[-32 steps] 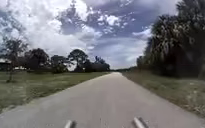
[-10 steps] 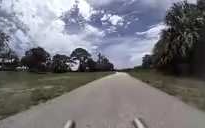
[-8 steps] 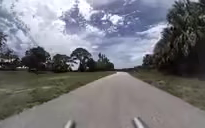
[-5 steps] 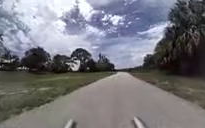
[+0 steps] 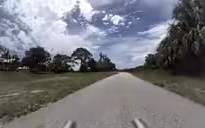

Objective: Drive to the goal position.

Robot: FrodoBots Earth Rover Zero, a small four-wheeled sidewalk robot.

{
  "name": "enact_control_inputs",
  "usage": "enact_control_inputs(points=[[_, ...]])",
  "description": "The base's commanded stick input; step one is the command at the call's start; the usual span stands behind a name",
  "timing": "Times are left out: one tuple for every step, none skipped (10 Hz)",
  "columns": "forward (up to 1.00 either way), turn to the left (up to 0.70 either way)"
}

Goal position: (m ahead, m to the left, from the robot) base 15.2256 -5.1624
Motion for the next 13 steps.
enact_control_inputs(points=[[0.85,0.00],[0.85,-0.05],[0.85,-0.30],[0.85,-0.33],[0.85,-0.33],[0.85,-0.34],[0.85,0.00],[0.85,0.00],[0.85,0.00],[0.85,0.00],[0.85,0.00],[0.85,0.00],[0.85,0.00]])
